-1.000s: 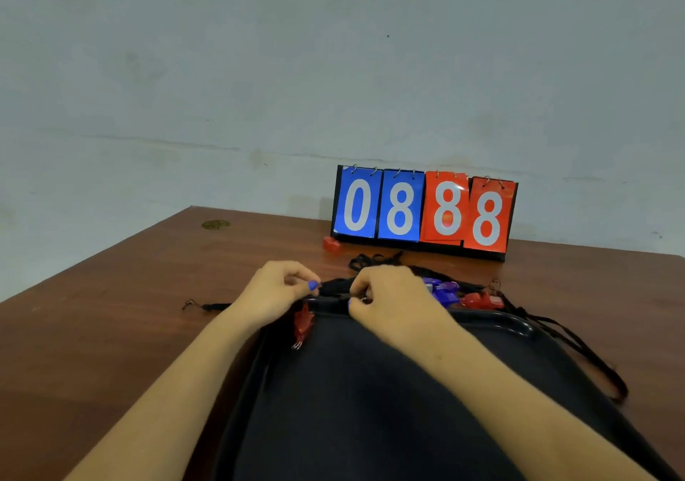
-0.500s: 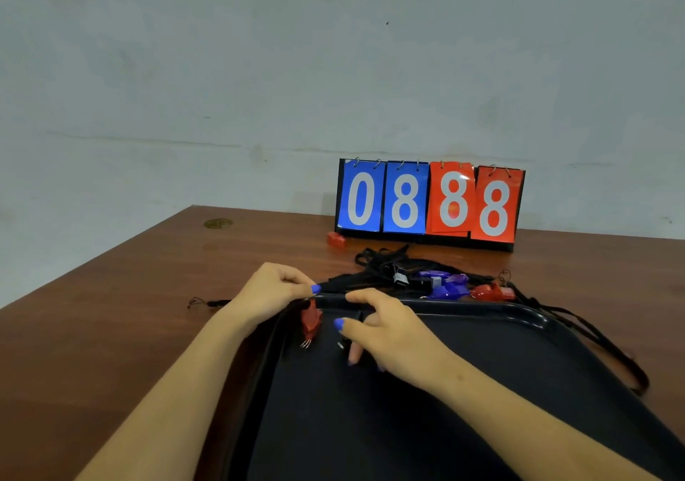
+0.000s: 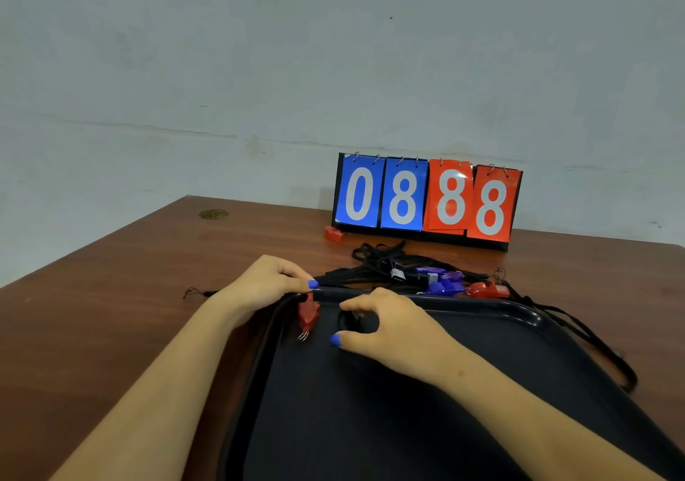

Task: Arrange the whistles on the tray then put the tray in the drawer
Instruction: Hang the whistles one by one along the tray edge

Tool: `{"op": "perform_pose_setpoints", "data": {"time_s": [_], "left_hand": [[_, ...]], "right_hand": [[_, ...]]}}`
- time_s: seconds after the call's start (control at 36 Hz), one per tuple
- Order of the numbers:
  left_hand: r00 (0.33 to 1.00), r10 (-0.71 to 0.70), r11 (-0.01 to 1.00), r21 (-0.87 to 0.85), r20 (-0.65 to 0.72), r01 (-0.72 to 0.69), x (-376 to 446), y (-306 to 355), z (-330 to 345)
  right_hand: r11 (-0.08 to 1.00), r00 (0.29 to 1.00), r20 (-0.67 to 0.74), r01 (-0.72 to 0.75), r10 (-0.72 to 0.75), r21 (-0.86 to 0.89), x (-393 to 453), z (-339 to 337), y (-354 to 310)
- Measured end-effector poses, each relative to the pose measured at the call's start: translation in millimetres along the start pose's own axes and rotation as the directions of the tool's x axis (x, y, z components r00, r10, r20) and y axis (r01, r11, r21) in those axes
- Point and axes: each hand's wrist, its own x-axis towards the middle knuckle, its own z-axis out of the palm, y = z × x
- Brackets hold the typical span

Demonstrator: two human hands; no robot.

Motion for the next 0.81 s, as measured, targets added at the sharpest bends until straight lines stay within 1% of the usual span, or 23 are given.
{"op": "perform_pose_setpoints", "data": {"time_s": [0.14,0.28,0.36,0.56,0.64,0.72,0.81], "left_hand": [[1.000,-0.001,1.000,-0.017,-0.003,0.001,-0.4,0.7,-0.4],[1.000,-0.006,1.000,-0.021,0.003,0.006,-1.3,1.6,-0.1],[1.000,0.003,0.999,-0.037,-0.003,-0.003,0.3,1.5,0.1],[1.000,-0.007,0.999,-0.039,-0.007,0.007,0.3,-0.7,-0.2],[1.000,-0.010,0.999,-0.045,-0.015,0.010,0.2,-0.9,0.7],[1.000,-0.014,0.999,-0.036,-0.016,0.014,0.5,0.3,1.0],[1.000,-0.015,0.999,-0.041,-0.016,0.014,0.9,0.6,0.7]], "right_hand": [[0.999,0.998,-0.046,0.032,-0.031,0.025,2.3,2.9,1.3],[0.998,0.998,-0.041,0.054,-0.053,0.029,5.6,2.5,3.7],[0.997,0.995,-0.066,0.071,-0.068,0.039,4.3,2.1,2.1],[0.997,0.998,0.018,0.060,-0.059,-0.052,1.1,0.1,-0.6],[0.999,0.999,0.025,0.037,-0.037,-0.004,1.8,0.4,2.1],[0.998,1.000,-0.007,0.019,-0.018,0.058,5.0,3.8,5.8],[0.999,1.000,-0.019,0.025,-0.025,0.045,7.2,5.6,6.8]]}}
